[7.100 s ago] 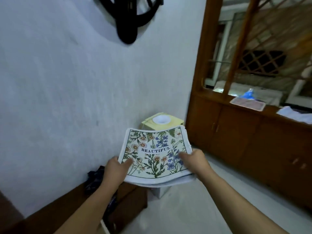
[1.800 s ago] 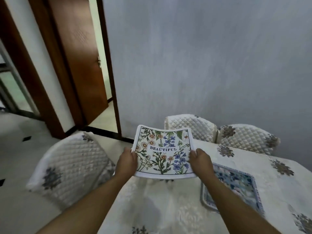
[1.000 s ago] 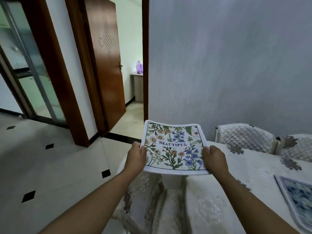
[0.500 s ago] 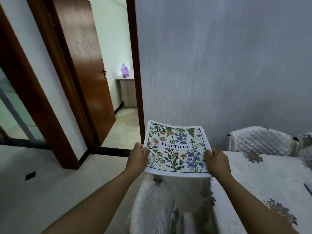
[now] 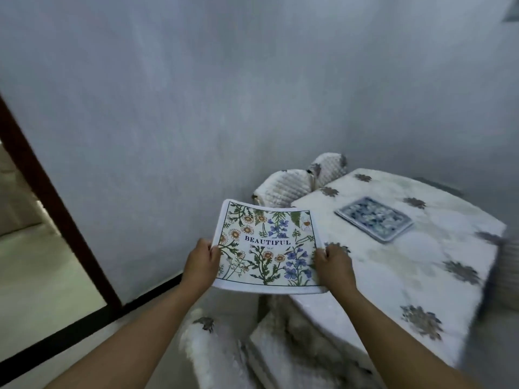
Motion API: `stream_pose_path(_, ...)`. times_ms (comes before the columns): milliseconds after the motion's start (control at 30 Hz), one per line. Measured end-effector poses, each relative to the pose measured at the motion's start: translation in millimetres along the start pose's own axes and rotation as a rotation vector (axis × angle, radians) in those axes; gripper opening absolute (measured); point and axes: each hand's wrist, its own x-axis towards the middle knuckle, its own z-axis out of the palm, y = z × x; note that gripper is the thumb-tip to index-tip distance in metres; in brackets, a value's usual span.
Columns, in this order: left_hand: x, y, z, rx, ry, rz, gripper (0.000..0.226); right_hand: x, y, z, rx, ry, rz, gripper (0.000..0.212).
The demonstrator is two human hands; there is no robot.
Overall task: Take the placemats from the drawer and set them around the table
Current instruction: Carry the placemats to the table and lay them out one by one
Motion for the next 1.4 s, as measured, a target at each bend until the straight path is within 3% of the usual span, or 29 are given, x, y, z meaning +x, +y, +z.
stream_pose_path(333,52.0,72.6,129.9,-0.006,-0.241,0.211,0.017,18.6,102.6,-62.8,0.001,0.256,0.268,0.036)
stream_pose_path(833,148.6,95.6,261.6,0.067,-0.499,0.419,0.022,65.2,185.5,-24.0,-0.044,0.421,0.547,0.039)
stream_pose_path(1067,205.8,57.2,327.4,0.037,-0.636,0.504,0.021,82.9,207.8,44.8,-0.038,0.483,0.743,0.035)
stream_pose_path(1300,232.2,-4.3,391.1,0.072,-0.625,0.455,0.020,99.7,245.3,112.7,-0.082,0.468,0.829,0.037)
stream_pose_path(1400,228.0,-20.7,412.4,0.140,-0.611,0.464,0.019,100.5,265.9,129.2,-0.220,0.406,0.853,0.036)
